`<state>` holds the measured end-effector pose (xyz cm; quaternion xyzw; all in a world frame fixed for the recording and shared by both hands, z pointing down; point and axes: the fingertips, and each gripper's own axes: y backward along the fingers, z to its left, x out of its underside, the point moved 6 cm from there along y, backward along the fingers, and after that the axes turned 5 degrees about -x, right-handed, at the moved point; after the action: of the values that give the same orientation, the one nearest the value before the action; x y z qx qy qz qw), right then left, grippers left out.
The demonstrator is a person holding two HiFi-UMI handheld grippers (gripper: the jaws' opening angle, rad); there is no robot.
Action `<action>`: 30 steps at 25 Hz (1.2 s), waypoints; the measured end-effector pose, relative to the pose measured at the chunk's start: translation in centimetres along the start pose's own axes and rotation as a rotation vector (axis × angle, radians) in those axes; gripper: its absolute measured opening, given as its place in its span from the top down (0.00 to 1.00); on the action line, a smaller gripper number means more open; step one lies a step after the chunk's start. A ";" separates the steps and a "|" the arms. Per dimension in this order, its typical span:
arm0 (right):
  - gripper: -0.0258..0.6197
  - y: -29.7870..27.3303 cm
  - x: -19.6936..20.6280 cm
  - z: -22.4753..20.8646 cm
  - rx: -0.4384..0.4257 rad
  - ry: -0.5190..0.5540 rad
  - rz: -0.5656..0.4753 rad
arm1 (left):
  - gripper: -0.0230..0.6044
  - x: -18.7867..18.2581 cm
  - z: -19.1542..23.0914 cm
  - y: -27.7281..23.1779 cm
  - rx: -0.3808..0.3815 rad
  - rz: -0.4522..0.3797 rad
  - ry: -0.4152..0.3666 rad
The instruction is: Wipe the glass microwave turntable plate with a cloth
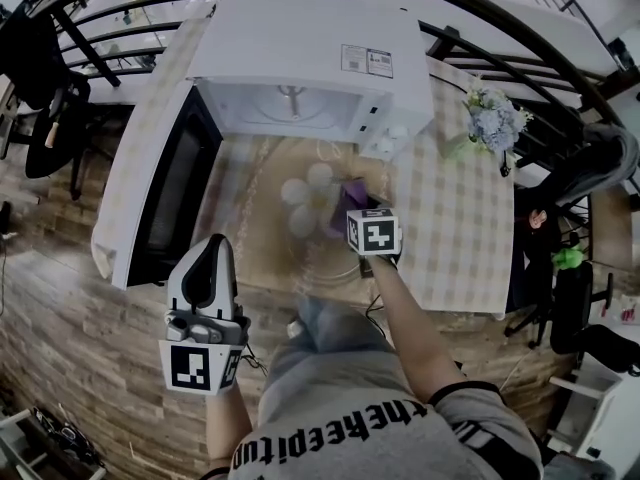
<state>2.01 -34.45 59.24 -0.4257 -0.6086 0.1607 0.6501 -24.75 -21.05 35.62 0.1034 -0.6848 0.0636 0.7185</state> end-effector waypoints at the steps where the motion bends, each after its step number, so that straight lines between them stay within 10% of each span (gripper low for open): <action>1: 0.80 0.3 0.2 -0.5 0.010 -0.009 -0.001 | 0.95 0.0 -0.2 -0.1 0.005 -0.002 -0.001; 11: 0.80 1.8 1.2 -2.3 0.035 -0.022 0.006 | 0.95 -0.1 -0.8 0.5 0.003 -0.004 -0.004; 21: 0.80 -0.6 -0.2 11.2 -0.274 0.074 0.002 | 0.95 0.1 -0.5 1.6 -0.023 0.007 -0.002; 30: 0.79 -2.1 -0.2 15.3 -0.294 0.216 0.012 | 0.95 0.1 0.4 2.8 -0.067 0.017 -0.005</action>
<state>-12.90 -30.40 59.11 -0.5346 -0.5495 0.0273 0.6415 -25.74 -18.44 35.92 0.0734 -0.6892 0.0465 0.7193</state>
